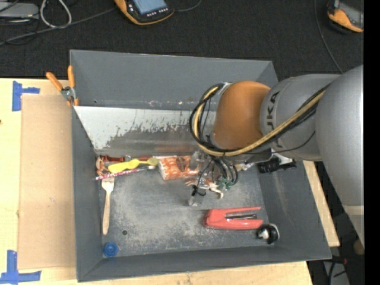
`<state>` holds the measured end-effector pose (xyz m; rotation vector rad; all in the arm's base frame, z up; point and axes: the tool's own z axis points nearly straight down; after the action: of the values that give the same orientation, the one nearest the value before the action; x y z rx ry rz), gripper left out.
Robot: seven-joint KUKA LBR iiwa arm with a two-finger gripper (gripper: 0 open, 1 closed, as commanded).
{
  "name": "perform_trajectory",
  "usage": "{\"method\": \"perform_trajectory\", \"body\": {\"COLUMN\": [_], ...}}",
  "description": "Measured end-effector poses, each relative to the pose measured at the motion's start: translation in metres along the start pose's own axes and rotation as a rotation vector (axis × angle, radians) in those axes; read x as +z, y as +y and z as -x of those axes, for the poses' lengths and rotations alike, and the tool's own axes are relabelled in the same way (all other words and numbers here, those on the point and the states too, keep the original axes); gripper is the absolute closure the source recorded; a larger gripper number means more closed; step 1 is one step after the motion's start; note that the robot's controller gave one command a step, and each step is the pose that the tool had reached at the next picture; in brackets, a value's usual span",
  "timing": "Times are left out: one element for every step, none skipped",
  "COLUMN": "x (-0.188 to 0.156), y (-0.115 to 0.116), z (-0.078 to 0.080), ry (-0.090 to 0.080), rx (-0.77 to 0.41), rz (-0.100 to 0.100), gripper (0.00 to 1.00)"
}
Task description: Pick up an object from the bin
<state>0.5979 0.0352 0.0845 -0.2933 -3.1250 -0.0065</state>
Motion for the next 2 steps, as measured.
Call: {"method": "perform_trajectory", "body": {"x": [0.0122,0.0122], "y": [-0.0198,-0.0199], "z": [0.0121,0.0121], "ry": [-0.008,-0.008], "rx": [0.062,0.063], "rz": [0.0,0.0], "gripper": [1.0,1.0]}}
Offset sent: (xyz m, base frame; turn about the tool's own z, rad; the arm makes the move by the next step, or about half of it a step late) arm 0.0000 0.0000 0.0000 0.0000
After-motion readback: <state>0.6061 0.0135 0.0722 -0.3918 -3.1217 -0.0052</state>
